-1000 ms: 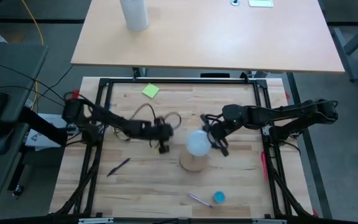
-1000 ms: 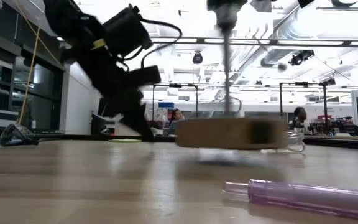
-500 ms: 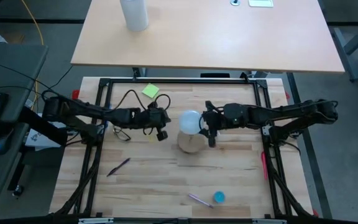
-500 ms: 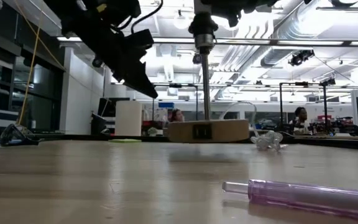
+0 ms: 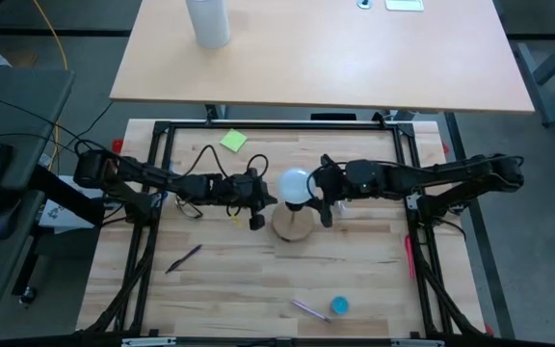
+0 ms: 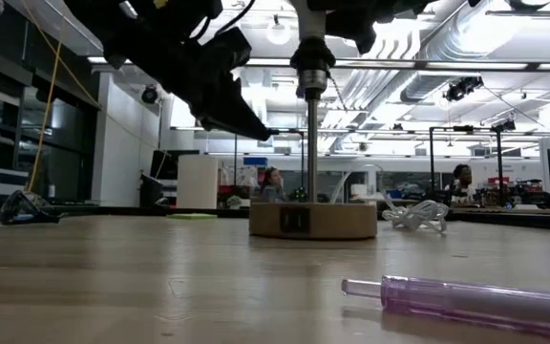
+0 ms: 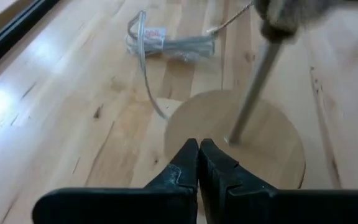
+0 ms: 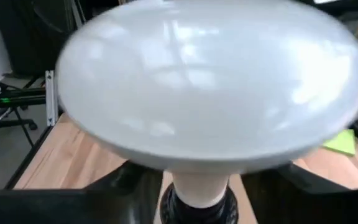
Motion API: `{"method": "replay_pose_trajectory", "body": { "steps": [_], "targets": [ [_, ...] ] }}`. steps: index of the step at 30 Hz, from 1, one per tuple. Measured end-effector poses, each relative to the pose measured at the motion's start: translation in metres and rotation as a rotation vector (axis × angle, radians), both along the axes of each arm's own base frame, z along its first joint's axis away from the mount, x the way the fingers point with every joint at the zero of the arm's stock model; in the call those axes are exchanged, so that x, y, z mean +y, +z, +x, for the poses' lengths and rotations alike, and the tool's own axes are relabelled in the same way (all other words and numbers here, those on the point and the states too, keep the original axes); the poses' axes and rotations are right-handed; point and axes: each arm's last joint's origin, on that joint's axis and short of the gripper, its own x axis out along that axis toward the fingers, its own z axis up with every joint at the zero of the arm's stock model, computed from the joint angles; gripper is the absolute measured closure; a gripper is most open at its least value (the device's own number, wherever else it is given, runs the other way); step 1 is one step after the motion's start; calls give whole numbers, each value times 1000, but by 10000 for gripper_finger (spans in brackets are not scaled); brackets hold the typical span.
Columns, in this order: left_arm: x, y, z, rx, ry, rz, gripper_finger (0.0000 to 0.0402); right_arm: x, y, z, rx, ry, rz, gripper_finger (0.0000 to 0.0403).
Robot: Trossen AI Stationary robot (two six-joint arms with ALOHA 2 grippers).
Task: Screw lightbulb
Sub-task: Remove the lightbulb from the lamp
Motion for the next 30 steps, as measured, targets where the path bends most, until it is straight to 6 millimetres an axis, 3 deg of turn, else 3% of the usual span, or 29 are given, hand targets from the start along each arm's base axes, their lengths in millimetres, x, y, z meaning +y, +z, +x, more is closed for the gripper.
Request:
{"method": "replay_pose_trajectory", "body": {
  "steps": [7, 13, 17, 21, 24, 29, 30],
  "targets": [
    [1, 0, 0, -1, 52, 5, 401, 0, 2, -1, 20, 15, -28, 152],
    [6, 9, -8, 11, 166, 85, 401, 1, 8, -14, 206, 85, -65, 147],
    [13, 16, -15, 30, 193, 134, 401, 1, 17, -24, 232, 104, -107, 147],
    [22, 29, -23, 10, 226, 173, 401, 0, 20, -42, 327, 109, -106, 154],
    [36, 49, -29, -105, 284, 150, 401, 4, 23, -59, 380, 75, -7, 194],
    [50, 68, -29, -281, 168, 58, 401, 31, 28, -69, 365, 64, 159, 369],
    [50, 68, -27, -282, 161, 55, 401, 37, 31, -67, 327, 43, 179, 383]
  ]
}}
